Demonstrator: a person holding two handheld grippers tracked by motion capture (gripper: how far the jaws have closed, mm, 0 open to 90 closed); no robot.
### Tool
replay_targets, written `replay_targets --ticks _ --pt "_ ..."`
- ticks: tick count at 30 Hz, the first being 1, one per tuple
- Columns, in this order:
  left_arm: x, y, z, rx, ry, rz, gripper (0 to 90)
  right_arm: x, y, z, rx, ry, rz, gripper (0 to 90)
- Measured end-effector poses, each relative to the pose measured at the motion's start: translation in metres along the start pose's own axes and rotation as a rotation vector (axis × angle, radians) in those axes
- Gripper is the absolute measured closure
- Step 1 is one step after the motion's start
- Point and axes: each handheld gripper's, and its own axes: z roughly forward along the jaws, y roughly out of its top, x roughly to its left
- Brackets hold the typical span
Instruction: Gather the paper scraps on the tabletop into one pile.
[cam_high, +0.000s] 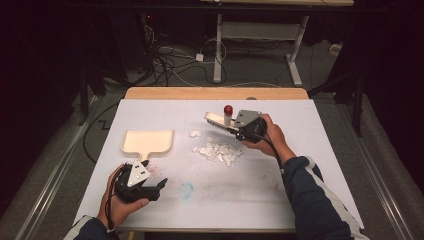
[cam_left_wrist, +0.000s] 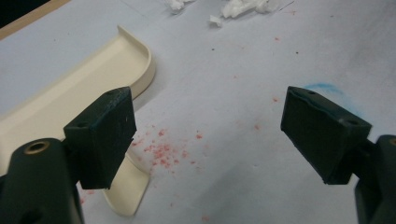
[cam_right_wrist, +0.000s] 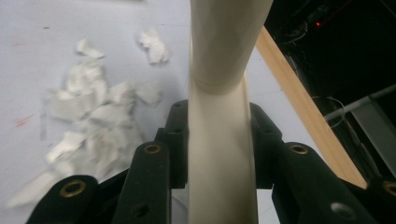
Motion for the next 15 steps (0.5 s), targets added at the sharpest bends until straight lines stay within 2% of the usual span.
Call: replay_targets --ticks 2,5,6,10,15 --pt "0.001 0.0 0.001 0.0 -0.003 -0.004 17.2 -0.001 0.005 0.009 0.006 -0.017 0.001 67.9" --pt "0.001 0.0 0.001 -0.001 -0.004 -0.001 17.2 -0.001 0.011 0.018 0.009 -0.014 -0.004 67.9" --pt "0.001 0.0 0.001 0.0 -0.004 0.001 17.2 0.001 0.016 0.027 0.007 -0.01 -0.01 67.9" --pt "0.001 0.0 0.002 0.001 -0.01 0.003 17.2 0.008 0.025 0.044 0.018 0.007 -0.034 67.9" --pt "0.001 -0.001 0.002 0.007 -0.019 0.007 17.2 0.018 0.032 0.056 -0.004 0.051 -0.04 67.9"
